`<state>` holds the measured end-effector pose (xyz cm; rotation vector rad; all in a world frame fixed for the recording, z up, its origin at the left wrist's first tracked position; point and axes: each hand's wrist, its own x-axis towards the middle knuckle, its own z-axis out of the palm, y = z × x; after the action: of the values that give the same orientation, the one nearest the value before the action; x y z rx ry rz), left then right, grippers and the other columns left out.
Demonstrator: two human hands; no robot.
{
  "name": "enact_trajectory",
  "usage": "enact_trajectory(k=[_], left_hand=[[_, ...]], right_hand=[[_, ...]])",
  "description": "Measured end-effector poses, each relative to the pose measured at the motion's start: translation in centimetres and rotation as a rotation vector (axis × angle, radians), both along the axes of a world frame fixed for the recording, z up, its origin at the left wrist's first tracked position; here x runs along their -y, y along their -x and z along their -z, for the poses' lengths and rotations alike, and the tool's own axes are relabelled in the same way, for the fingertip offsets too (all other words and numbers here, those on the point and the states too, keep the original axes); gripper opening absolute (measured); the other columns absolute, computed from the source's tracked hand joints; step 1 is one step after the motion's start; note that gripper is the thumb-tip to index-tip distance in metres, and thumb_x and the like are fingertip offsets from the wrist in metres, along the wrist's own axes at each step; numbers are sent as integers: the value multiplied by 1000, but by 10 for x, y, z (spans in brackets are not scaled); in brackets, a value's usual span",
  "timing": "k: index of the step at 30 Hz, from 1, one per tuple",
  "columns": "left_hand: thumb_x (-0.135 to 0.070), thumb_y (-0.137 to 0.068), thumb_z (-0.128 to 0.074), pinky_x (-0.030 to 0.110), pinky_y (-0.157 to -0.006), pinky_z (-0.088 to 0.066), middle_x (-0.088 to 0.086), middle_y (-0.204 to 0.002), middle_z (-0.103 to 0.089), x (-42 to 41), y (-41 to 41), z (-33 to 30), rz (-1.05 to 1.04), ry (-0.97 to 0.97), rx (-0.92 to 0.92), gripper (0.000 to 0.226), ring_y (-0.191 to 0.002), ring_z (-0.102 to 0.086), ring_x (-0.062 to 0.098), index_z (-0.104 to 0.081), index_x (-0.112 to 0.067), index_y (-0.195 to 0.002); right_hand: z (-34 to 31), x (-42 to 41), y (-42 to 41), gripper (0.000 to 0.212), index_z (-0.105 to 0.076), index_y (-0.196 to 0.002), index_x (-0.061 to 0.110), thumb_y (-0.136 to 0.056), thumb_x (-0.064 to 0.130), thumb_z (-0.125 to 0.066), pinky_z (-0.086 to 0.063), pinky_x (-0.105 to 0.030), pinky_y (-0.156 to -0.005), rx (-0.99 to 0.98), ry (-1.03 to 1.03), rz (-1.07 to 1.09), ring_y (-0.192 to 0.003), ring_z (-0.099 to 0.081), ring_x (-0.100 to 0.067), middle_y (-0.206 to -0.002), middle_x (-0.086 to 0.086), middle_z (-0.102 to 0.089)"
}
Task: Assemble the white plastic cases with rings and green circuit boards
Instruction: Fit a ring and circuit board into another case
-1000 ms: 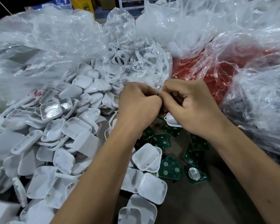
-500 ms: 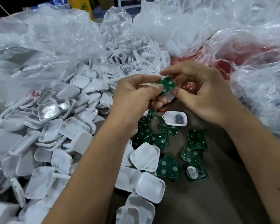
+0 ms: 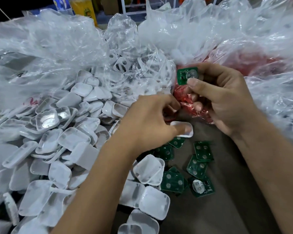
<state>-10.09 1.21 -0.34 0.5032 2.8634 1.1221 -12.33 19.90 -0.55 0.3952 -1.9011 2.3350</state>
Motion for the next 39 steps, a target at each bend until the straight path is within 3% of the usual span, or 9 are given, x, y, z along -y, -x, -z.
enact_trajectory(k=[5, 9, 14, 17, 21, 27, 32, 35, 39], left_hand=[[-59, -72, -83, 34, -69, -51, -11, -85, -58, -8, -1, 0, 86, 312, -101, 45, -81, -59, 16, -71, -28, -102], [-60, -74, -82, 32, -65, -39, -13, -84, -49, -10, 1, 3, 73, 339, -140, 42, -84, -55, 18, -73, -29, -100], [-60, -70, -85, 32, -64, -43, -16, -78, -51, -5, 4, 7, 95, 248, -188, 38, -77, -54, 9, -72, -31, -90], [-47, -68, -93, 29, -62, -48, -17, -75, -62, 0, 4, 8, 83, 23, -160, 35, -70, -57, 3, -76, -30, -93], [-31, -68, -96, 37, -71, -58, -8, -89, -74, 7, 9, 7, 30, -231, -70, 34, -78, -69, 15, -76, -29, -95], [-23, -73, -94, 55, -77, -61, 4, -94, -72, 12, 11, 8, 56, -388, 73, 30, -89, -75, 27, -77, -26, -97], [-28, -76, -92, 49, -74, -61, 4, -87, -76, 10, 12, 8, 10, -480, 18, 24, -82, -75, 27, -79, -20, -94], [-34, -73, -94, 46, -71, -62, -1, -85, -78, 10, 12, 9, -48, -480, -48, 29, -77, -76, 20, -79, -22, -94], [-33, -67, -98, 40, -63, -62, -9, -77, -76, 10, 13, 8, -113, -448, -165, 34, -66, -72, 11, -78, -23, -93]], right_hand=[[1, 1, 0, 24, -69, -113, 7, -93, -7, -66, -44, -23, -46, -26, -23, -43, -60, -54, -19, -74, -16, -61], [1, 2, 1, 23, -69, -112, 9, -96, -6, -62, -45, -23, -45, -13, -19, -24, -68, -64, -21, -79, -12, -68], [-3, 3, 2, 26, -68, -102, 9, -98, -12, -53, -46, -20, -48, 99, 155, -18, -72, -63, -9, -85, 4, -71], [-4, 2, 3, 26, -66, -111, 8, -99, -10, -51, -49, -19, -52, 172, 242, -23, -82, -68, -22, -83, 1, -69], [-7, 0, 2, 24, -61, -114, 12, -102, -6, -49, -53, -22, -51, 179, 301, 4, -76, -78, -23, -84, -3, -75], [-6, 2, 4, 24, -68, -110, 0, -93, -8, -52, -43, -20, -55, 188, 355, -75, -71, -63, -19, -75, -9, -65], [-4, -1, 5, 38, -69, -121, 8, -83, 3, -67, -43, -19, -62, 191, 282, -77, -71, -56, -13, -76, 2, -64], [-4, -3, 5, 31, -71, -108, 11, -78, 5, -73, -44, -20, -60, 162, 231, -1, -66, -55, -12, -76, 1, -68], [-2, 0, 4, 27, -80, -105, 17, -91, -4, -70, -47, -18, -57, 23, -37, 74, -64, -56, -13, -75, -2, -66]])
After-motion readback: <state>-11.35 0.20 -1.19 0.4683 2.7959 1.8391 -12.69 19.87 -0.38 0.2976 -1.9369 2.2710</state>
